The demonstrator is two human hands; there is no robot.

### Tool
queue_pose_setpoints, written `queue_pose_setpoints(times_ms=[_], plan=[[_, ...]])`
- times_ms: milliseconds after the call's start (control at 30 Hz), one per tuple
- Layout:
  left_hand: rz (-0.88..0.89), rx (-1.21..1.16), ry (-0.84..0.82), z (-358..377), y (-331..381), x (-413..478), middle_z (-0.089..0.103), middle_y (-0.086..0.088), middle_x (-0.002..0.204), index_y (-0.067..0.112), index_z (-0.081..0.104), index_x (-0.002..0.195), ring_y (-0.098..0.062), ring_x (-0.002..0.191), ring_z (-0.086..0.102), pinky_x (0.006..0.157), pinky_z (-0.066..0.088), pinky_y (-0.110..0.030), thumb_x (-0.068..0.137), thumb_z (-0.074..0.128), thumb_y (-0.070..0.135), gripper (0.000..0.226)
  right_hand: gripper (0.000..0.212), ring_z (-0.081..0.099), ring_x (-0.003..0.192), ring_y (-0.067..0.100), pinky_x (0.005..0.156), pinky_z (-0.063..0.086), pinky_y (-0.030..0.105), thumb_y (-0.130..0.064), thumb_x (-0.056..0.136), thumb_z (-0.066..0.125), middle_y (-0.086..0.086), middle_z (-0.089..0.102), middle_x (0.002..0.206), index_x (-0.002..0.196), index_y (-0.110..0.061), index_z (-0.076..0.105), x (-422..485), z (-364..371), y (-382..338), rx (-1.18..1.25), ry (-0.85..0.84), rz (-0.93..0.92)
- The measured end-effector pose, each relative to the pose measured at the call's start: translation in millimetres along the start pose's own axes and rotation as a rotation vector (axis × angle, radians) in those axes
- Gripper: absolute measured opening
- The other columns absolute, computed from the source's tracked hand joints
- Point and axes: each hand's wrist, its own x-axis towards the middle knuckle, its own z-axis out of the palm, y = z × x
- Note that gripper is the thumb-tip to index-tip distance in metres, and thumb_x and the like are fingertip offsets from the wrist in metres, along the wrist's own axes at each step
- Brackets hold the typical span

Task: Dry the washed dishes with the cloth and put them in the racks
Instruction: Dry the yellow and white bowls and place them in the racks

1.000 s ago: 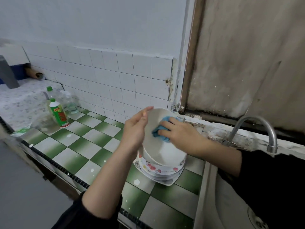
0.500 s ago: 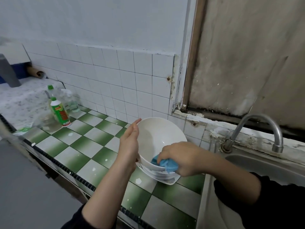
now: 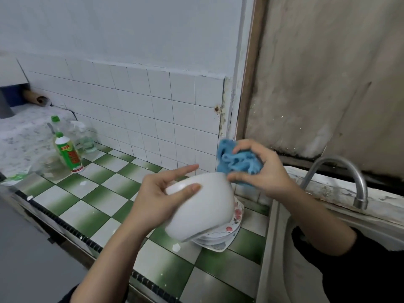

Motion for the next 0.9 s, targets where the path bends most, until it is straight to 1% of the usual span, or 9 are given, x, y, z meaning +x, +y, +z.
queue_pose_setpoints(times_ms=[100, 267, 367, 467, 600, 667, 767, 833, 900], plan=[[-0.104, -0.139, 0.189, 12.9, -0.9, 1.4, 0.076, 0.008, 0.096, 0.033, 0.078, 0.096, -0.004, 0.083, 0.070, 0.073, 0.055, -0.022, 0.072, 0.083, 0.031, 0.024, 0.033, 0.058, 0.104, 0.007, 0.089, 0.048, 0.020, -0.041, 0.069, 0.075, 0.002, 0.052, 0.114, 0.097, -0.037, 0.057, -1.9, 6.3, -4.5, -0.101, 0.361, -0.086], [-0.137, -0.217, 0.291, 43.2, 6.0, 5.0, 0.076, 0.001, 0.094, 0.023, 0.078, 0.094, -0.013, 0.086, 0.070, 0.081, 0.055, -0.033, 0.088, 0.067, 0.012, 0.016, 0.018, 0.042, 0.130, 0.009, 0.105, 0.040, 0.027, -0.041, 0.081, 0.063, -0.004, 0.034, 0.145, 0.097, -0.038, 0.056, -30.5, 48.9, -10.5, -0.323, 0.018, -0.228], [-0.115, -0.261, 0.322, 55.6, 12.5, 1.6, 0.076, 0.008, 0.091, 0.028, 0.076, 0.089, -0.006, 0.084, 0.070, 0.078, 0.056, -0.025, 0.090, 0.066, 0.012, 0.019, 0.001, 0.053, 0.114, 0.009, 0.096, 0.042, 0.031, -0.044, 0.083, 0.057, -0.003, 0.053, 0.125, 0.083, -0.042, 0.057, -12.7, 42.8, -2.9, -0.244, 0.265, -0.142], [-0.128, -0.320, 0.397, 65.5, 17.8, 3.6, 0.076, 0.010, 0.086, 0.027, 0.075, 0.085, -0.003, 0.077, 0.069, 0.068, 0.054, -0.018, 0.091, 0.064, 0.012, 0.020, 0.013, 0.055, 0.093, 0.015, 0.086, 0.040, 0.035, -0.041, 0.086, 0.050, 0.005, 0.059, 0.097, 0.076, -0.043, 0.058, 3.4, 39.0, -7.8, -0.314, 0.439, -0.101], [-0.166, -0.463, 0.496, 65.0, 20.7, 11.6, 0.069, 0.005, 0.061, 0.015, 0.072, 0.072, -0.005, 0.054, 0.060, 0.051, 0.050, -0.021, 0.087, 0.048, -0.014, 0.041, 0.029, 0.051, 0.110, 0.020, 0.098, 0.041, 0.036, -0.023, 0.089, 0.052, -0.001, 0.052, 0.117, 0.118, -0.019, 0.057, -20.3, 69.4, -24.4, -0.315, 0.166, -0.344], [-0.174, -0.545, 0.504, 63.2, 20.7, 12.8, 0.070, 0.004, 0.063, 0.000, 0.070, 0.087, -0.007, 0.056, 0.063, 0.050, 0.050, -0.018, 0.088, 0.042, -0.016, 0.032, 0.052, 0.048, 0.108, 0.014, 0.098, 0.041, 0.029, -0.029, 0.085, 0.054, -0.007, 0.045, 0.115, 0.136, -0.034, 0.046, -16.9, 58.8, -28.5, -0.396, 0.089, -0.340], [-0.164, -0.578, 0.485, 65.2, 24.0, 11.8, 0.075, 0.005, 0.077, 0.008, 0.073, 0.092, -0.006, 0.068, 0.068, 0.056, 0.052, -0.016, 0.096, 0.050, 0.002, 0.024, 0.049, 0.051, 0.111, 0.010, 0.097, 0.039, 0.018, -0.038, 0.080, 0.050, 0.000, 0.051, 0.119, 0.128, -0.034, 0.056, 10.1, 35.0, -16.9, -0.271, 0.290, -0.102], [-0.170, -0.593, 0.465, 67.6, 26.0, 13.3, 0.076, 0.006, 0.081, 0.015, 0.074, 0.090, -0.004, 0.069, 0.069, 0.058, 0.053, -0.017, 0.096, 0.050, 0.006, 0.026, 0.046, 0.057, 0.108, 0.012, 0.095, 0.045, 0.028, -0.034, 0.080, 0.047, 0.003, 0.057, 0.121, 0.121, -0.023, 0.064, 24.1, 32.6, -10.8, -0.187, 0.415, 0.068], [-0.208, -0.624, 0.462, 68.6, 26.9, 18.0, 0.075, 0.002, 0.082, 0.016, 0.076, 0.084, -0.011, 0.071, 0.068, 0.062, 0.054, -0.021, 0.095, 0.051, 0.013, 0.028, 0.044, 0.059, 0.106, 0.015, 0.093, 0.047, 0.030, -0.032, 0.079, 0.045, 0.004, 0.060, 0.121, 0.115, -0.018, 0.066, 19.9, 48.4, -14.7, -0.319, 0.435, 0.004]])
